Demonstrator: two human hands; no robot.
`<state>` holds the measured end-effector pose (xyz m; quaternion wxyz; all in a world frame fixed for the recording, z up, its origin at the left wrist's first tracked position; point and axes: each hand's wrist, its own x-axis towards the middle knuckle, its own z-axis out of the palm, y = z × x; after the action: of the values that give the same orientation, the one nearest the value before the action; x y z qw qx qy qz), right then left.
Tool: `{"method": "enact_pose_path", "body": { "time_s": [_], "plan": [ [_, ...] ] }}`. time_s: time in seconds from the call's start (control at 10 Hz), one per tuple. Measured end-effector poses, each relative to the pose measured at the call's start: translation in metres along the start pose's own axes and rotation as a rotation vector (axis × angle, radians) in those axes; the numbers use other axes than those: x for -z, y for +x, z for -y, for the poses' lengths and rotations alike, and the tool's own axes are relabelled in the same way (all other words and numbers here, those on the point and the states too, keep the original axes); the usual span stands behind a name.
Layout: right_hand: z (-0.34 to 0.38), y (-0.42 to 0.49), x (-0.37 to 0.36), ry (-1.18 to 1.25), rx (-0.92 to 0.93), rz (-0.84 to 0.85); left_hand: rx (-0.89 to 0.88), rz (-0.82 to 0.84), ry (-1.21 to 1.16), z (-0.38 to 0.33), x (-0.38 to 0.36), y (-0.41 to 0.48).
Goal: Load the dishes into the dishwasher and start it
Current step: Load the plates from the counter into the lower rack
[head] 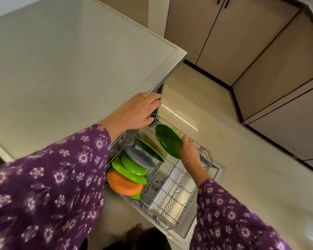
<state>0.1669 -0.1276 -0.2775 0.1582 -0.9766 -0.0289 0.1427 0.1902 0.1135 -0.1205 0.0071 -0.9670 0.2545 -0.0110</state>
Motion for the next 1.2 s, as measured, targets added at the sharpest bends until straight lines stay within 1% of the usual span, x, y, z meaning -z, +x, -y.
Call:
{"method": "enact_pose_path", "body": {
  "time_s": [0.1, 0.2, 0.4, 0.5, 0.6, 0.8, 0.9, 1.1, 1.2],
  "plan": [
    [-0.015, 0.035, -0.007, 0.018, 0.005, -0.038, -0.052, -0.021, 0.057, 0.010, -0.002, 0.046],
    [-0.031, 0.076, -0.018, 0.023, 0.048, -0.052, -0.079, -0.015, 0.040, 0.025, -0.009, 0.075],
    [-0.040, 0.145, -0.062, -0.045, 0.109, 0.060, -0.080, -0.074, -0.053, 0.036, -0.024, 0.085],
    [-0.038, 0.164, -0.088, -0.080, 0.211, 0.096, -0.064, -0.093, -0.059, 0.037, -0.026, 0.085],
    [-0.036, 0.180, -0.110, -0.099, 0.273, 0.141, -0.061, -0.110, -0.013, 0.036, -0.027, 0.083],
    [-0.032, 0.204, -0.146, -0.129, 0.282, 0.232, -0.075, -0.091, 0.018, 0.035, -0.028, 0.083],
    [-0.033, 0.210, -0.155, -0.110, 0.267, 0.256, -0.060, -0.089, 0.003, 0.031, -0.025, 0.088],
    [-0.027, 0.209, -0.163, -0.134, 0.288, 0.324, -0.026, -0.059, -0.050, 0.032, -0.023, 0.087],
    [-0.031, 0.212, -0.164, -0.132, 0.313, 0.326, -0.003, -0.026, -0.037, 0.032, -0.020, 0.088]
  ]
}}
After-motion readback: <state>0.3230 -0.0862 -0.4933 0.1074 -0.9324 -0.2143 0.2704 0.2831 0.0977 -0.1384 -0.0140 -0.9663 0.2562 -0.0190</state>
